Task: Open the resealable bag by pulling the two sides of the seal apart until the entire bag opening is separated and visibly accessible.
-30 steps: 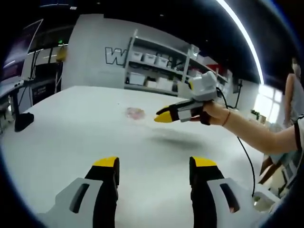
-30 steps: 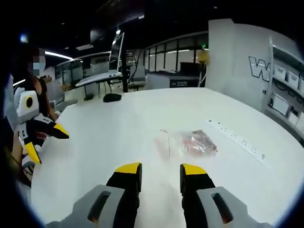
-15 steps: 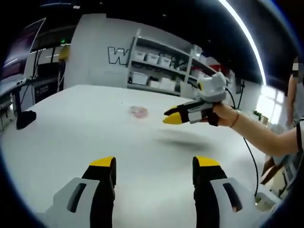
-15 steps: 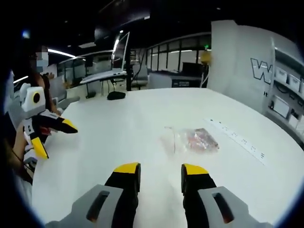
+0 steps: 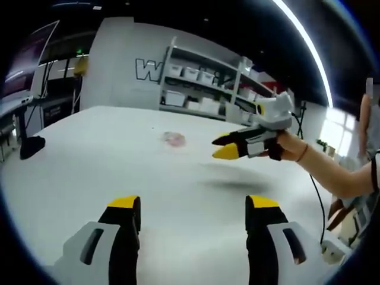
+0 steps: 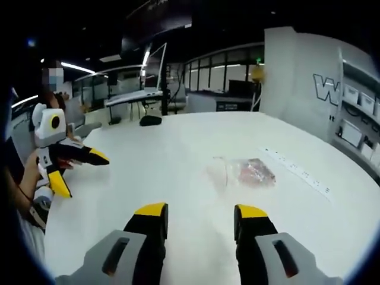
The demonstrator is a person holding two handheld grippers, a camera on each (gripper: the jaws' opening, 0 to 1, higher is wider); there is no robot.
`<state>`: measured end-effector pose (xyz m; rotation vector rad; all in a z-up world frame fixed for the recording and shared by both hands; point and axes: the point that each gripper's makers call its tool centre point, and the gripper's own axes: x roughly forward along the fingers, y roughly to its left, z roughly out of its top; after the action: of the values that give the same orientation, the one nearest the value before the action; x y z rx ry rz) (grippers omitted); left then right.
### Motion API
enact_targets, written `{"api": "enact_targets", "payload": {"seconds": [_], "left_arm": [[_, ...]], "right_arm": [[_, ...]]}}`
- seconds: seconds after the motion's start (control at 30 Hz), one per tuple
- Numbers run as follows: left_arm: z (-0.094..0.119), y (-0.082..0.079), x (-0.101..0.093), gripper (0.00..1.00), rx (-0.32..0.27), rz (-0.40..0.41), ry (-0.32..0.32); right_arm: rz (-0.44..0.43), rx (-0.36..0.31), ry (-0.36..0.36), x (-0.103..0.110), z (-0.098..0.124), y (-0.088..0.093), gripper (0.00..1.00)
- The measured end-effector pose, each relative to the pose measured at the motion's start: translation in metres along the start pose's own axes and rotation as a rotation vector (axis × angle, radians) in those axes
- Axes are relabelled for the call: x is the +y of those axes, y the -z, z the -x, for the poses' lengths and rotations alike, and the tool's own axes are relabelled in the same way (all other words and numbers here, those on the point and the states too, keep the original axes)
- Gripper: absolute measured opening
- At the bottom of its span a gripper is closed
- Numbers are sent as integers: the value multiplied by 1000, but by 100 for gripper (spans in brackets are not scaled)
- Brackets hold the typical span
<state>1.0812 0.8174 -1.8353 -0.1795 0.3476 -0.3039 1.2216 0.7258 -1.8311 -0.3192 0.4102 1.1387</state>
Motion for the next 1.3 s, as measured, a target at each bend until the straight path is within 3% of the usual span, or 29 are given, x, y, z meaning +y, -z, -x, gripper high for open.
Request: {"api": "enact_targets", "payload": {"seconds": [0.57,0.83,1.3], "left_arm": [[3,0,5,80,-13,6,-12],[3,-1,8,84,-25,8,-21],[4,-2,14,91,-31,15,-42]], "right_arm": [[-21,-12,9,18,14,9,65],[-33,-17,20,31,20,15,70],[-89,-45,63,28,33,19,78]]}}
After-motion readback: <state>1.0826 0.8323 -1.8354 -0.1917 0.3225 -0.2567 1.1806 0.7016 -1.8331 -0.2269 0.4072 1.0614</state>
